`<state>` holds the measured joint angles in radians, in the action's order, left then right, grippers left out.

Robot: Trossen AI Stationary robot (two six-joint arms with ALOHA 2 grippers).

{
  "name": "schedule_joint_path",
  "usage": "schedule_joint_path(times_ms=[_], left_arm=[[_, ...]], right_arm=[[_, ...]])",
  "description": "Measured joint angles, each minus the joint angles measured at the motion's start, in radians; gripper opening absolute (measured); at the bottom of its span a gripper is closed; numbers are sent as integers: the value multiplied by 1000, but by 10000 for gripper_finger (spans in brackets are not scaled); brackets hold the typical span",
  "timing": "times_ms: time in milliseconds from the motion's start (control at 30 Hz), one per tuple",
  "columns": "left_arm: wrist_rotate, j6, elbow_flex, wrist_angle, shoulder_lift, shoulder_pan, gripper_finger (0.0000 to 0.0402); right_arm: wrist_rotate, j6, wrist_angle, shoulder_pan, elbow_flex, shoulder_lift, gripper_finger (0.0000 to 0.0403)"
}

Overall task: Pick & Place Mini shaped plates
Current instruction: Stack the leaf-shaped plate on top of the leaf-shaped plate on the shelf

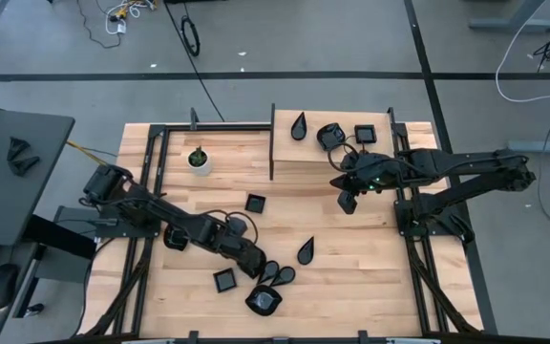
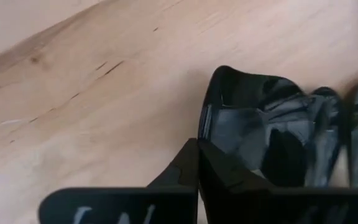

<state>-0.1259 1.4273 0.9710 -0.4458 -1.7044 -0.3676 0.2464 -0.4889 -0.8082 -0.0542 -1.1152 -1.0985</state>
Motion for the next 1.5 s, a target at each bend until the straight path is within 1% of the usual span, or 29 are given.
schedule_joint_path(times_ms=[167, 300, 433, 567, 633, 733, 833, 933, 1000, 1100, 1233, 1333, 1500], left_arm=[[-5, -6, 10, 20, 47, 36, 3], [-12, -72, 81, 14, 59, 85, 2], [-35, -161, 179, 10, 59, 142, 2], [-53, -238, 261, -1, 59, 197, 1], [-73, -287, 296, 0, 60, 217, 1], [-95, -342, 331, -2, 60, 241, 1], [-95, -383, 354, -2, 60, 259, 1], [-95, -400, 362, 1, 60, 267, 1], [-91, -401, 361, -1, 60, 270, 1], [-87, -403, 361, 2, 60, 269, 1], [-87, -403, 361, 1, 60, 268, 2], [-84, -402, 361, 2, 60, 269, 2], [-83, -399, 360, 2, 60, 268, 3]], right_arm=[[-3, -8, 5, 0, 40, 0, 5], [-19, -58, 5, 0, 67, 0, 11], [-96, -68, 12, 0, 68, 0, 36], [-189, -52, 51, -9, 68, 0, 77], [-199, -52, 119, -25, 81, 1, 100], [-211, -91, 278, -42, 132, 0, 133], [-214, -142, 453, -42, 176, -25, 163], [-214, -171, 542, -32, 188, -66, 184], [-213, -177, 550, -26, 187, -105, 190], [-211, -166, 556, -21, 188, -172, 191], [-210, -157, 583, -21, 188, -226, 177], [-211, -154, 589, -21, 188, -242, 155], [-210, -134, 602, -21, 188, -241, 102]])
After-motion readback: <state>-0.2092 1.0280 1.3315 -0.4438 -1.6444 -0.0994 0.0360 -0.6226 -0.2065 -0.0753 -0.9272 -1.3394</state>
